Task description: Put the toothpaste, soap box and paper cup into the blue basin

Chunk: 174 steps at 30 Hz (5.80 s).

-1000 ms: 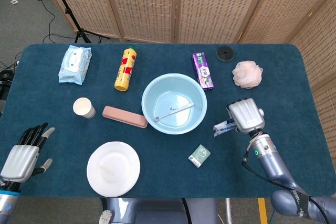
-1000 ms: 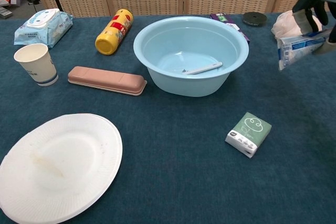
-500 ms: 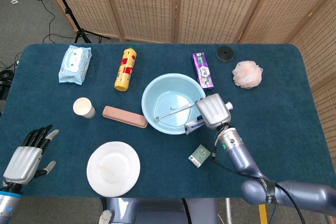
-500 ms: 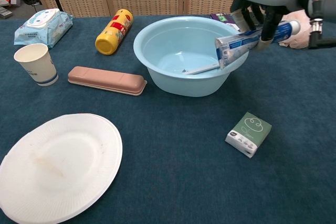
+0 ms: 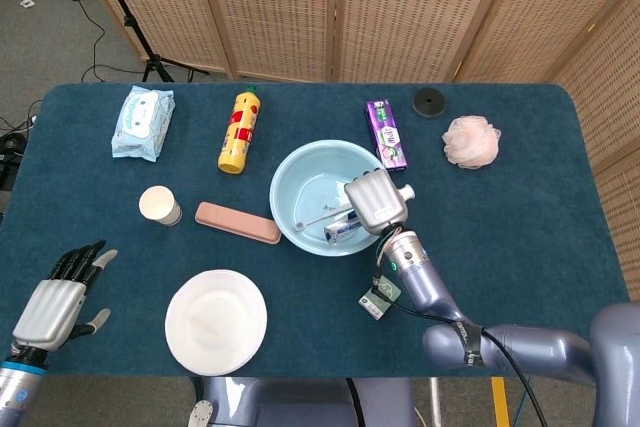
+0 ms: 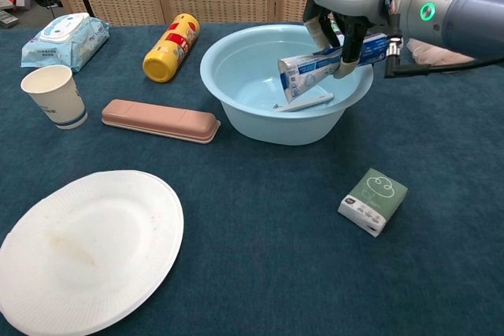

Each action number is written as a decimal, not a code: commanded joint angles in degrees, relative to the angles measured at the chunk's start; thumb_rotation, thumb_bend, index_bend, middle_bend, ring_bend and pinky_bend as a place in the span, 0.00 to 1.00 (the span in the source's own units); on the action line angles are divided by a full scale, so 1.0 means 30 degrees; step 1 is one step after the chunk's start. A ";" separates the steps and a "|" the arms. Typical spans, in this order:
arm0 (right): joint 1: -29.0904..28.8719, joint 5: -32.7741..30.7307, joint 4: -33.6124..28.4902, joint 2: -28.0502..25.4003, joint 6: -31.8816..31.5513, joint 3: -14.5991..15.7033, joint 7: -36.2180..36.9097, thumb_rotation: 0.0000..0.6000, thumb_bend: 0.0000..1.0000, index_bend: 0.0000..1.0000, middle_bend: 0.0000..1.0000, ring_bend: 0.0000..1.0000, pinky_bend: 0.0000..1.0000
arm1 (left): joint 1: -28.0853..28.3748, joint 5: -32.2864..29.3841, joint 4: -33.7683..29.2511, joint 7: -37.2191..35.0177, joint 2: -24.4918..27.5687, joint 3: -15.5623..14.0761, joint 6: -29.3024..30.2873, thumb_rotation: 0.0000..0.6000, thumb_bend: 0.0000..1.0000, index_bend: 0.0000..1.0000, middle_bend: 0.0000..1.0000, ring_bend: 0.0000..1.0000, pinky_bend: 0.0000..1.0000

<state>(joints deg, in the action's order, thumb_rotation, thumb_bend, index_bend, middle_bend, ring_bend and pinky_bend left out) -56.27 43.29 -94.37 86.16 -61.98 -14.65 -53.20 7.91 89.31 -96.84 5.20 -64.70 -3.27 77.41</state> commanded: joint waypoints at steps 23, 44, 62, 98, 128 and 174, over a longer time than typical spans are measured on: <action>0.1465 0.2028 -0.2266 -0.1877 -0.3168 0.1366 0.0510 1.00 0.16 0.35 0.09 0.05 0.40 | -0.0129 0.0308 -0.0170 0.0329 0.0026 -0.0073 0.0417 1.00 0.28 0.00 0.00 0.00 0.09; 0.7777 0.7395 -0.7834 -0.5728 -0.6527 0.6208 0.3388 1.00 0.15 0.27 0.01 0.00 0.35 | -0.0194 0.0574 -0.0346 0.0862 -0.0035 -0.0259 0.0467 1.00 0.27 0.00 0.00 0.00 0.09; 0.8943 0.8393 -0.7458 -0.2693 -0.4812 0.6227 0.3042 1.00 0.13 0.20 0.00 0.00 0.34 | -0.0153 -0.0106 -0.0246 0.0886 -0.0010 -0.0015 0.0246 1.00 0.27 0.00 0.00 0.00 0.09; 0.9556 0.6429 -0.3782 0.0717 -0.2447 0.5216 0.4876 1.00 0.13 0.20 0.00 0.00 0.34 | -0.0271 -0.0420 -0.0350 0.0570 0.0302 0.0256 0.0552 1.00 0.27 0.00 0.00 0.00 0.09; 0.9906 0.6479 -0.2273 0.1083 -0.2144 0.4795 0.5922 1.00 0.16 0.46 0.11 0.06 0.34 | -0.0335 -0.0533 -0.0421 0.0502 0.0425 0.0354 0.0646 1.00 0.27 0.00 0.00 0.00 0.09; 0.7831 0.5182 -0.5832 -0.3331 -0.3519 0.0229 0.2846 1.00 0.20 0.70 0.24 0.20 0.42 | -0.0361 -0.0595 -0.0479 0.0598 0.0375 0.0388 0.0628 1.00 0.27 0.00 0.00 0.00 0.09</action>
<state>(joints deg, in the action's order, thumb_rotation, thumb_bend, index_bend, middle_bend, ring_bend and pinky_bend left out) -32.35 59.11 -111.62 76.22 -72.75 -13.68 -44.31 6.83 87.52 -98.27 6.99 -63.58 -2.10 79.29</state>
